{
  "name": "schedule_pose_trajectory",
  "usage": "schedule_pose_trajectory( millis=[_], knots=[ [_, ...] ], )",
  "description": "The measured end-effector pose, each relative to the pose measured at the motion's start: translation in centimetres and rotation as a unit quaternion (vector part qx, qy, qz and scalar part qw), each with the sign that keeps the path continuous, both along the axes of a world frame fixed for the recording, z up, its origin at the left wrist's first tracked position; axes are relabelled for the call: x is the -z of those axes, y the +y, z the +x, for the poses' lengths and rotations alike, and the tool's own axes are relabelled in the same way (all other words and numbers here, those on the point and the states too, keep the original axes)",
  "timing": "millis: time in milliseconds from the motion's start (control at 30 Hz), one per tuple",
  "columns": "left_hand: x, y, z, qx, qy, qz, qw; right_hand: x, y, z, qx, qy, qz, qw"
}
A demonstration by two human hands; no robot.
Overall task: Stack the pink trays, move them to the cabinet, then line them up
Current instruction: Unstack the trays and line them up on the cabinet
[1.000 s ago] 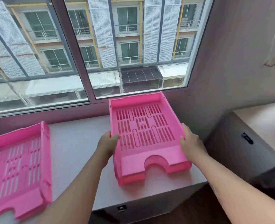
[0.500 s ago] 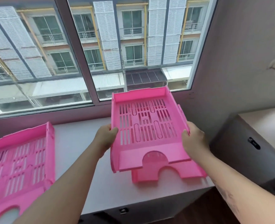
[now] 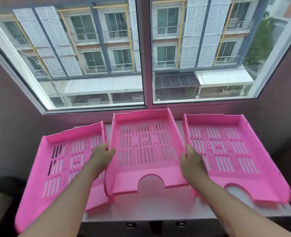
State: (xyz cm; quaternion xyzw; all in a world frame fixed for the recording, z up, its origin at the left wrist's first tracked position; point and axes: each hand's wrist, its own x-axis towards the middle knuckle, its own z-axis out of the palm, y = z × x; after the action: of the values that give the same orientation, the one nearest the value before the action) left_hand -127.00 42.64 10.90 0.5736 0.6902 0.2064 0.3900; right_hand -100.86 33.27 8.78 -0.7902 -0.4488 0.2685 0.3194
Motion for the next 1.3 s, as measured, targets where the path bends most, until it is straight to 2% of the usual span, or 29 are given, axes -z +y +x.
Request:
schedule_pose_trajectory(
  millis=[333, 400, 467, 533, 600, 667, 733, 833, 1033, 1133, 1300],
  knots=[
    [1.3, 1.4, 1.8, 0.085, 0.128, 0.021, 0.988, 0.9, 0.8, -0.5, 0.040, -0.034, -0.054, 0.997],
    [1.2, 1.1, 1.4, 0.103, 0.166, 0.059, 0.979, 1.1, 0.9, -0.6, 0.041, -0.049, -0.061, 0.996],
    [1.4, 0.5, 0.8, 0.095, 0.177, 0.138, 0.970, 0.9, 0.8, -0.5, 0.031, -0.083, -0.044, 0.995],
    [1.9, -0.1, 0.0, 0.036, 0.156, 0.184, 0.970, 0.6, 0.5, -0.3, 0.016, -0.117, 0.004, 0.993],
    [2.6, -0.8, -0.6, -0.029, 0.130, 0.144, 0.981, 0.8, 0.2, 0.3, 0.006, -0.150, 0.044, 0.988],
    [3.4, -1.5, -0.7, -0.074, 0.088, 0.075, 0.991, 1.3, 0.0, 1.3, 0.014, -0.160, 0.032, 0.986],
    [4.0, -2.1, -0.5, -0.089, 0.028, 0.045, 0.995, 1.9, -0.3, 1.9, 0.023, -0.123, -0.030, 0.992],
    [4.3, -2.3, 0.0, -0.089, -0.022, 0.047, 0.995, 2.7, -0.7, 1.9, -0.005, -0.060, -0.092, 0.994],
    [4.0, -0.4, -0.2, 0.000, -0.062, -0.003, 0.998, 2.9, 1.0, 2.3, -0.056, 0.066, -0.084, 0.993],
    [3.6, 0.7, 1.2, 0.031, -0.067, -0.019, 0.997, 2.9, 2.2, 2.2, -0.076, 0.074, -0.082, 0.991],
    [4.0, 0.9, 2.8, 0.001, -0.049, 0.003, 0.999, 3.3, 3.4, 2.4, -0.063, 0.046, -0.114, 0.990]
  ],
)
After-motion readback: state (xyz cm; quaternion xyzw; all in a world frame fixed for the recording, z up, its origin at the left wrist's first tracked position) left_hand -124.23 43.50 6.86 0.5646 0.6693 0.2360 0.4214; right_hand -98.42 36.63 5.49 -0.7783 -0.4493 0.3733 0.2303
